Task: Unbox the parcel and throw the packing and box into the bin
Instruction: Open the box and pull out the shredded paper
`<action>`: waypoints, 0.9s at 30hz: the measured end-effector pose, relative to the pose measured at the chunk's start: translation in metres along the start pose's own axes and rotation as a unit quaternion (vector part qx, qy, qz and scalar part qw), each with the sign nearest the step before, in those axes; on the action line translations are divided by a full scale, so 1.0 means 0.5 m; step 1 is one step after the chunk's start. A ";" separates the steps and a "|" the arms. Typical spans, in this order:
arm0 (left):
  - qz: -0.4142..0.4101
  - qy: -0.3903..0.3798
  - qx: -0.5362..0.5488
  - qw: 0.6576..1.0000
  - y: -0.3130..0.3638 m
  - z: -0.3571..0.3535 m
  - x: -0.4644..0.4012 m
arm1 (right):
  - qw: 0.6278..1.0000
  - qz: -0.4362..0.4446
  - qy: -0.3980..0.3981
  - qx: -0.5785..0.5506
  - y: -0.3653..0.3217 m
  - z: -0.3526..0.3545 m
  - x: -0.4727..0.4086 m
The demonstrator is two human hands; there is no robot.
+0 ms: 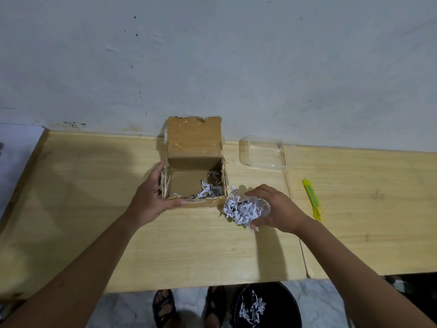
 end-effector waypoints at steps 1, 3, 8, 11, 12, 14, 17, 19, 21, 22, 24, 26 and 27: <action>0.003 -0.002 -0.004 1.000 0.000 0.000 0.001 | 1.000 0.004 0.003 -0.005 -0.004 0.003 0.001; 0.005 0.000 -0.003 1.000 0.001 -0.003 0.002 | 1.000 0.007 0.010 -0.020 -0.014 0.010 0.002; 0.001 -0.002 -0.009 1.000 0.001 -0.008 0.004 | 0.996 0.027 0.047 -0.066 -0.035 0.021 0.004; -0.001 -0.001 -0.005 1.000 0.002 -0.008 0.003 | 0.991 0.037 0.091 -0.088 -0.058 0.027 0.000; -0.002 -0.001 -0.002 1.000 0.002 -0.007 0.002 | 0.989 0.043 0.107 -0.091 -0.070 0.030 -0.004; -0.003 -0.008 0.004 1.000 0.001 -0.007 0.001 | 0.984 0.052 0.136 -0.108 -0.098 0.033 -0.022; -0.002 -0.011 0.003 1.000 0.002 -0.007 -0.001 | 0.977 0.059 0.146 -0.140 -0.152 0.030 -0.070; 0.000 -0.008 0.004 1.000 0.002 -0.009 0.001 | 0.979 0.068 0.121 -0.151 -0.186 0.022 -0.111; 0.000 0.000 0.011 1.000 -0.002 -0.011 0.003 | 0.982 0.075 0.082 -0.155 -0.213 0.008 -0.150; 0.001 0.003 0.017 1.000 -0.004 -0.013 0.004 | 0.984 0.073 0.060 -0.151 -0.224 0.002 -0.167; 0.006 0.010 0.031 0.999 -0.008 -0.018 0.007 | 0.990 0.060 0.015 -0.124 -0.240 -0.013 -0.197; 0.010 0.015 0.043 0.999 -0.010 -0.023 0.011 | 0.996 0.035 -0.035 -0.076 -0.252 -0.024 -0.221; 0.013 0.019 0.050 0.999 -0.011 -0.026 0.013 | 0.997 0.025 -0.062 -0.048 -0.257 -0.030 -0.232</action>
Point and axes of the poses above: each hand's wrist, its own x-axis away from the middle knuckle, its own z-axis out of the back of the hand, y = z × x, the point moved 3 cm from there along -x, towards the middle knuckle, and after that the axes turned 3 degrees about -y, right-handed, at the moved point
